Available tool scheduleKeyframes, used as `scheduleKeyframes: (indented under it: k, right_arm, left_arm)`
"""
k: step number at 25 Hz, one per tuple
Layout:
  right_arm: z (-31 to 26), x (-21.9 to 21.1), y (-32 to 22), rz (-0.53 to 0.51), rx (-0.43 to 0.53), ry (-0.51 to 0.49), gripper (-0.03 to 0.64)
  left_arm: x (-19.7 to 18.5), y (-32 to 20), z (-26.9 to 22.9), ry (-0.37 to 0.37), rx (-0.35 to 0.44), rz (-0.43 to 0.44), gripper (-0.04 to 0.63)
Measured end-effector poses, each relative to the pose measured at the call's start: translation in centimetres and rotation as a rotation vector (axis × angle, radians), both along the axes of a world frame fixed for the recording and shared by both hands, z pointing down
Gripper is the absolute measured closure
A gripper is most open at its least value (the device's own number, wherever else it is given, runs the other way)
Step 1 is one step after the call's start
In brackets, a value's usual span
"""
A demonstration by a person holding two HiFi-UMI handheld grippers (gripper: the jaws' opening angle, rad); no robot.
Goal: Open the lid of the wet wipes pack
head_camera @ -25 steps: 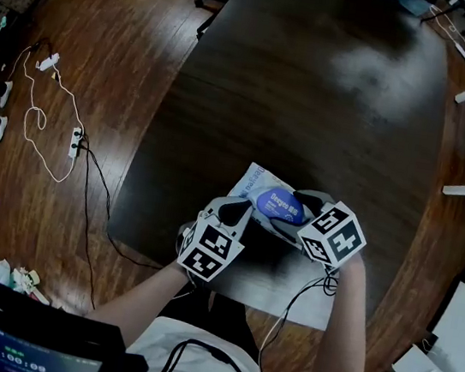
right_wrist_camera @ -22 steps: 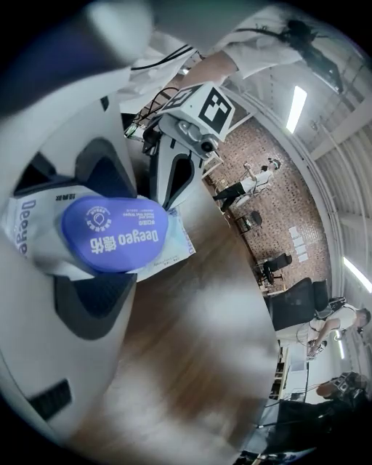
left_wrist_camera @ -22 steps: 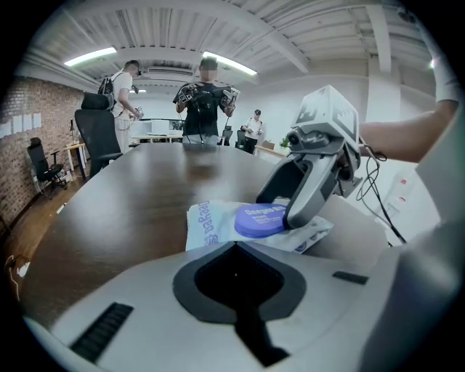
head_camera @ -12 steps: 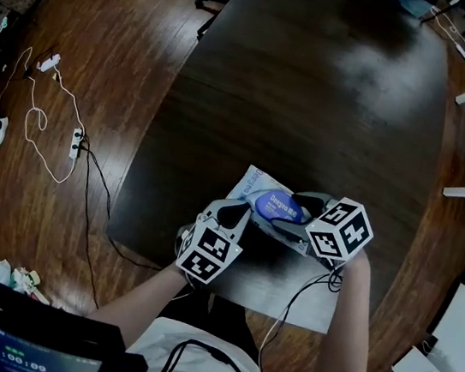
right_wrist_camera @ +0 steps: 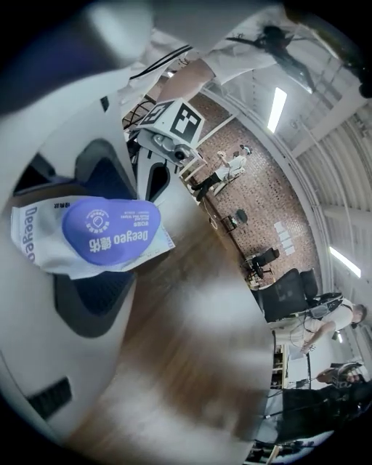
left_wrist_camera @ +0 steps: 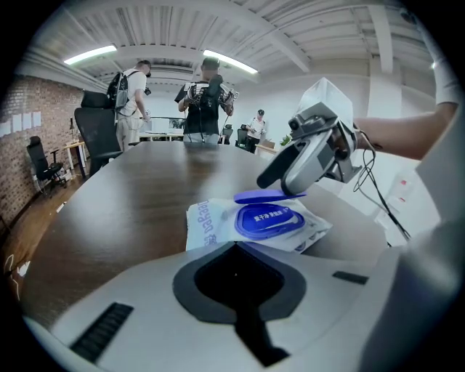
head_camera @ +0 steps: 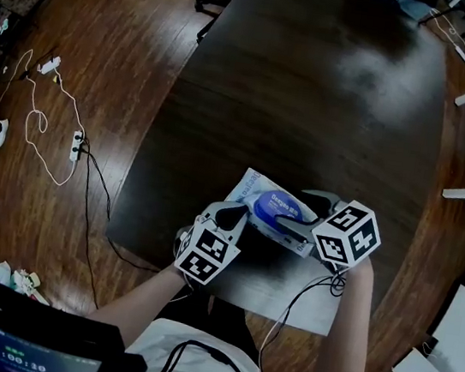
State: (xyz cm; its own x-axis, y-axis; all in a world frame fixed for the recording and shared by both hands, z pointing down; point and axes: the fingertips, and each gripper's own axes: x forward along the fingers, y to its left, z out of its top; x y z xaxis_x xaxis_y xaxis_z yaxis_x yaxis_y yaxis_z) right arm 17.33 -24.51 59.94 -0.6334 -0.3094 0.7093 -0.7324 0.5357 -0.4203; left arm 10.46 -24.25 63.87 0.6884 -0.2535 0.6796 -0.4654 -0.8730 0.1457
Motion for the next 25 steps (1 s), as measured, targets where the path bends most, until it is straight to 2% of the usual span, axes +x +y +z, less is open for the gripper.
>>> scheduleKeyframes:
  k: [5,11,25]
  right_arm:
    - [-1.6,1.8,-1.6,0.093,0.056,-0.048,0.296]
    - [-2.8,5.7,-4.2,0.286,0.173,-0.044,0.296]
    - [-0.3,10.4,-6.5,0.572,0.257,-0.037,0.296]
  left_arm:
    - [0.1,0.0,0.0,-0.001,0.001,-0.001,0.594]
    - [0.1,0.0,0.0,0.002,0.005,-0.003,0.594]
    - [-0.1,-0.1,-0.1,0.020,-0.002,-0.034,0.594]
